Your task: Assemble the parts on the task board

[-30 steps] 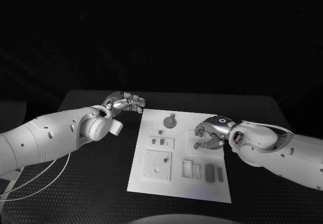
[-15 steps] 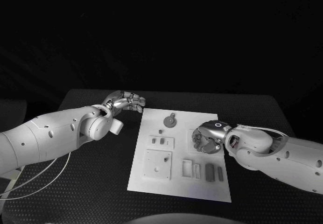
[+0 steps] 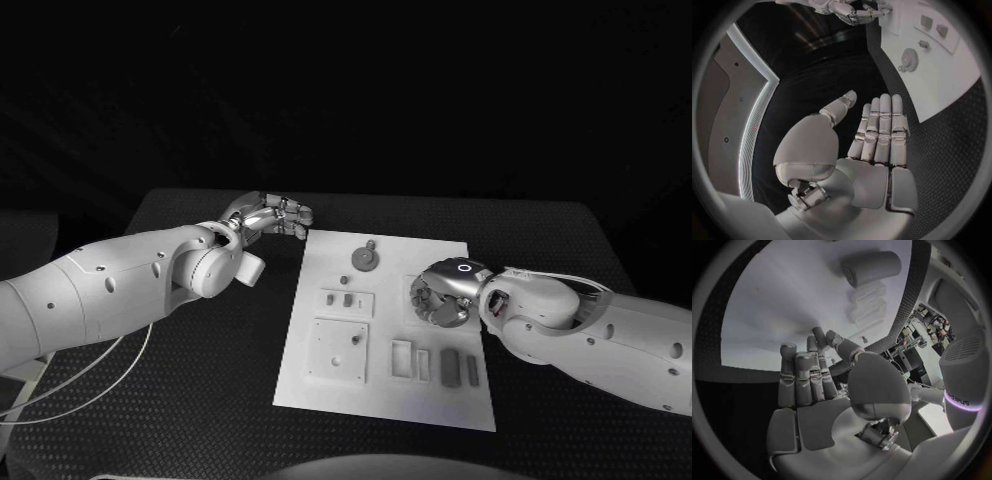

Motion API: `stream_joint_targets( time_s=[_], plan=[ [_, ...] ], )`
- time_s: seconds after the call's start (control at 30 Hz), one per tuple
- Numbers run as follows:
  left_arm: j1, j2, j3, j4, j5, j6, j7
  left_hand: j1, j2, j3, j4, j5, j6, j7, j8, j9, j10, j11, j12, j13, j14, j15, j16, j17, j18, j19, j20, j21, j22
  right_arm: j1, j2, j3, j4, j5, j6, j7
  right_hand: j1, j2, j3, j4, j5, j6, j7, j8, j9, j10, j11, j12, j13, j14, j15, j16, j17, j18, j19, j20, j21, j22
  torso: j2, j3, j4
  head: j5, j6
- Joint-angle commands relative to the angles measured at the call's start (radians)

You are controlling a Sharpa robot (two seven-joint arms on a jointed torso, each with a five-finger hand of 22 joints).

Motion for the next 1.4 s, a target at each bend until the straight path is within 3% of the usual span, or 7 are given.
stream_joint_targets(
  time_s=[0.03,0.23,0.6,0.8,1.03,1.3,1.4],
  plan=[
    [0.001,0.001,0.001,0.002,0.005,0.015,0.010,-0.006,-0.004,-0.006,0.000,0.001,-0.008,0.000,0.006,-0.001,-0.004,0.001,0.003,-0.001,0.007,0.003,-0.003,0.001,0.008,0.007,0.001,-0.006,-0.001,-0.005,0.004,-0.002,0.002,-0.033,-0.013,-0.002,0.010,0.028,0.002,-0.006,0.002,0.014,-0.005,0.009,0.001,0.014,-0.004,0.007,0.005,0.000,-0.010,0.000,-0.001,0.046,0.000,-0.009,0.004,0.003,0.000,0.0001,-0.0006,0.001,-0.001],
    [0.001,0.001,0.001,0.002,0.005,0.014,0.009,-0.006,-0.003,-0.006,0.000,0.001,-0.008,0.000,0.006,-0.002,-0.004,0.001,0.003,-0.001,0.007,0.003,-0.004,0.002,0.008,0.007,0.001,-0.007,0.000,-0.007,0.005,-0.002,0.005,-0.045,-0.035,-0.008,0.030,0.062,0.006,-0.007,0.003,0.037,-0.014,0.021,0.006,0.038,-0.015,0.016,0.012,0.007,-0.021,0.002,-0.001,0.046,0.005,-0.012,0.007,0.006,0.000,0.0007,-0.0008,0.002,-0.003],
    [0.001,0.002,0.001,0.000,0.005,0.014,0.010,-0.006,-0.003,-0.007,0.000,0.001,-0.008,0.000,0.006,-0.002,-0.005,0.001,0.002,-0.001,0.007,0.003,-0.005,0.003,0.008,0.008,0.001,-0.007,0.000,-0.007,-0.008,0.000,0.021,-0.047,-0.065,-0.010,0.043,0.066,0.010,-0.007,0.003,0.055,-0.023,0.032,0.015,0.062,-0.026,0.026,0.026,0.017,-0.032,0.003,0.000,0.046,0.015,-0.018,0.012,0.008,-0.001,-0.0001,-0.0004,0.003,-0.002],
    [0.001,0.005,0.001,-0.004,0.005,0.014,0.010,-0.006,-0.003,-0.007,0.000,0.001,-0.008,0.000,0.006,-0.002,-0.005,0.001,0.002,-0.001,0.007,0.003,-0.005,0.004,0.008,0.008,0.001,-0.007,0.000,-0.002,-0.024,0.023,0.054,-0.032,-0.074,-0.008,0.045,0.064,0.011,-0.007,0.003,0.056,-0.024,0.034,0.017,0.064,-0.027,0.027,0.028,0.019,-0.033,0.003,0.000,0.046,0.017,-0.019,0.012,0.008,-0.002,-0.0009,-0.0003,0.004,0.000],
    [0.001,0.008,0.001,-0.007,0.005,0.015,0.011,-0.006,-0.002,-0.007,0.000,0.001,-0.008,0.000,0.006,-0.002,-0.005,0.001,0.002,-0.001,0.007,0.003,-0.006,0.005,0.008,0.008,0.001,-0.008,0.000,0.021,-0.032,0.048,0.108,-0.011,-0.082,0.001,0.046,0.063,0.012,-0.007,0.003,0.057,-0.024,0.034,0.018,0.064,-0.027,0.027,0.030,0.020,-0.034,0.003,0.000,0.046,0.018,-0.019,0.012,0.008,-0.001,-0.0006,0.0004,0.007,0.001],
    [0.001,0.009,0.001,-0.008,0.005,0.014,0.011,-0.006,-0.002,-0.007,0.000,0.001,-0.008,0.000,0.006,-0.003,-0.005,0.001,0.002,-0.002,0.007,0.004,-0.007,0.006,0.008,0.008,0.001,-0.008,0.000,0.020,0.002,0.049,0.154,0.050,-0.089,0.037,0.048,0.063,0.013,-0.007,0.003,0.057,-0.024,0.034,0.019,0.065,-0.028,0.027,0.031,0.020,-0.034,0.002,-0.001,0.046,0.020,-0.020,0.012,0.008,-0.001,-0.0005,0.0002,0.017,-0.002],
    [0.001,0.009,0.001,-0.008,0.006,0.013,0.011,-0.006,-0.002,-0.007,0.000,0.001,-0.008,0.000,0.006,-0.003,-0.005,0.001,0.002,-0.002,0.007,0.004,-0.007,0.006,0.008,0.008,0.001,-0.008,0.000,0.009,0.031,0.048,0.165,0.059,-0.090,0.043,0.048,0.064,0.013,-0.007,0.003,0.057,-0.024,0.034,0.019,0.064,-0.028,0.026,0.032,0.020,-0.035,0.002,-0.001,0.046,0.020,-0.020,0.012,0.008,-0.002,-0.0003,-0.0020,0.021,-0.002]
  ],
)
